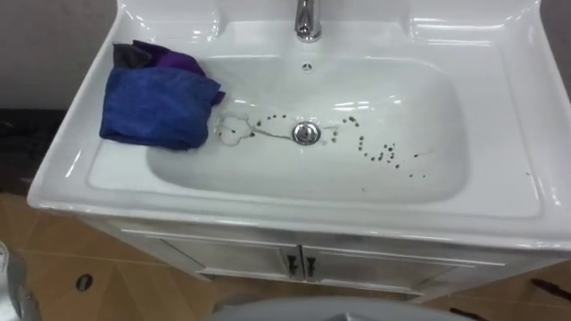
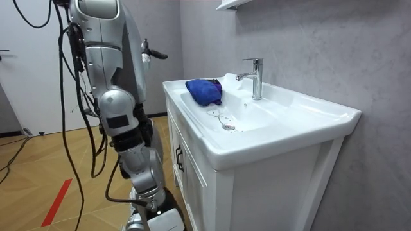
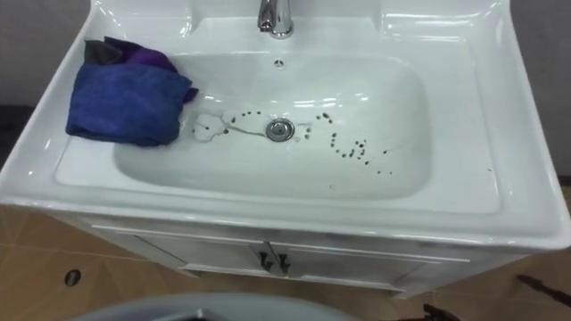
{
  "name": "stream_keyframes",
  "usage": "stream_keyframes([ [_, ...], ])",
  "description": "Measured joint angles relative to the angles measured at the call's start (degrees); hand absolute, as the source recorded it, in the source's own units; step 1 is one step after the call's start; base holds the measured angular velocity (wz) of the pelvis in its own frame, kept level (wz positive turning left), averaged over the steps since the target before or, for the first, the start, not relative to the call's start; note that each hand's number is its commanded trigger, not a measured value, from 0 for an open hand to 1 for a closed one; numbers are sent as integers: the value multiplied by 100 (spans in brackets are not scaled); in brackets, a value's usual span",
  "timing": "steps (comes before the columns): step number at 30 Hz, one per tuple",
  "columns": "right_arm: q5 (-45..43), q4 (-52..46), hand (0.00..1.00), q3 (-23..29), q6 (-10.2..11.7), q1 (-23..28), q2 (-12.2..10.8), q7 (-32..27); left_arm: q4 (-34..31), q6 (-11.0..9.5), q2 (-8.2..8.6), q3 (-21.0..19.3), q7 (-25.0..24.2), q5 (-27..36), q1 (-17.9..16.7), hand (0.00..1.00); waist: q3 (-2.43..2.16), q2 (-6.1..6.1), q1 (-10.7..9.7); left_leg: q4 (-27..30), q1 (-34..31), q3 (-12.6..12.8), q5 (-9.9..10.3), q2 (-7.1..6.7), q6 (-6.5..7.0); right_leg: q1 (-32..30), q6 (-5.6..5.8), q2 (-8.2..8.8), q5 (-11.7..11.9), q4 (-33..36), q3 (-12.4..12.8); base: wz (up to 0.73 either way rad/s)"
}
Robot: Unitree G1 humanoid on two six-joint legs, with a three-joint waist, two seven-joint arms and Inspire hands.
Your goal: Wipe basin
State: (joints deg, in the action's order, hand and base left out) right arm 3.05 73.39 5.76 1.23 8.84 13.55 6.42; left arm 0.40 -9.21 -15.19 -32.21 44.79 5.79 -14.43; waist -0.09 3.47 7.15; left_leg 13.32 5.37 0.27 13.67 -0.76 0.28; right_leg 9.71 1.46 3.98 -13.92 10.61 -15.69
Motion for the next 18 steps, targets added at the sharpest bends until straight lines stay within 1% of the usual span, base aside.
stream_keyframes([
  [1, -4, 15, 0, -1, 9, -9, 1, 3, -60, -2, 0, 17, 1, -61, -1, 0, 25, 2, -43, -4, 36, 0, 0, -1, 0, 38, 0, -1, 0, -6, 0, 0],
  [2, 0, 44, 0, -2, 28, -22, 0, 10, -146, -5, 2, 77, 2, -198, 3, 0, 47, -30, -113, -2, 46, 9, 0, 0, 0, 59, 0, -2, 0, -5, -2, 0],
  [4, 1, 45, 0, -1, 72, -53, -8, 28, -202, -14, 2, 163, -38, -510, 50, 0, 56, 2, -226, -2, 37, 13, 0, 2, 0, 56, 0, -9, 0, -13, 3, 2],
  [5, 0, 46, 0, 3, 79, -72, 1, 70, -203, -15, 2, 226, -48, -763, 79, 0, 68, 6, -272, -2, 30, 26, 0, 6, 0, 33, 0, -13, 0, -13, 13, -5],
  [6, -2, 44, 0, 4, 82, -76, 6, 80, -228, -15, 2, 322, -50, -1028, 87, 0, 64, 22, -331, -2, 26, 38, 0, 6, 0, 26, 0, -13, 0, -16, 12, -5],
  [8, -3, 45, 0, 3, 80, -88, 2, 95, -322, -17, 2, 431, -81, -1310, 103, 0, 59, 27, -395, -9, 26, 47, 0, 5, 0, 23, 0, -11, 0, -25, 16, -4],
  [9, -8, 57, 0, 5, 73, -87, 6, 128, -386, -18, 2, 521, -105, -1415, 116, 0, 65, -9, -456, -16, 31, 78, 0, 5, 0, 21, 0, -10, 0, -35, 51, -7],
  [10, -8, 79, 0, 4, 69, -90, 8, 137, -395, -23, 2, 569, -124, -1459, 116, 0, 61, 23, -488, -17, 32, 86, 0, 5, 0, 23, 3, -12, 2, -43, 78, -8],
  [11, -13, 88, 0, -1, 67, -108, 8, 141, -392, -19, 2, 681, -159, -1529, 116, 0, 45, 38, -550, -29, 37, 97, 0, 6, 0, 23, 7, -18, 13, -60, 118, -8],
  [14, -8, 234, 0, -3, 67, -205, 8, 142, -387, -14, 4, 1099, -302, -1675, 131, 0, 47, -3, -696, -61, 51, 121, -3, 7, 5, 25, 14, -18, 43, -83, 137, -7],
  [15, -9, 250, 0, -5, 67, -207, 8, 142, -387, -14, 5, 1253, -389, -1715, 137, 0, 57, -21, -708, -77, 88, 140, -3, 10, 5, 33, 13, -18, 45, -83, 160, -12],
  [16, -12, 267, 0, -5, 68, -202, 8, 138, -387, -14, 5, 1320, -440, -1733, 137, 0, 52, -14, -710, -94, 114, 147, -3, 13, 5, 40, 13, -19, 45, -82, 172, -19],
  [18, -12, 331, 0, -10, 66, -199, 9, 124, -383, -15, 5, 1504, -576, -1775, 139, 0, 56, -22, -722, -175, 190, 228, -3, 25, 5, 36, 13, -29, 45, -83, 293, -22],
])
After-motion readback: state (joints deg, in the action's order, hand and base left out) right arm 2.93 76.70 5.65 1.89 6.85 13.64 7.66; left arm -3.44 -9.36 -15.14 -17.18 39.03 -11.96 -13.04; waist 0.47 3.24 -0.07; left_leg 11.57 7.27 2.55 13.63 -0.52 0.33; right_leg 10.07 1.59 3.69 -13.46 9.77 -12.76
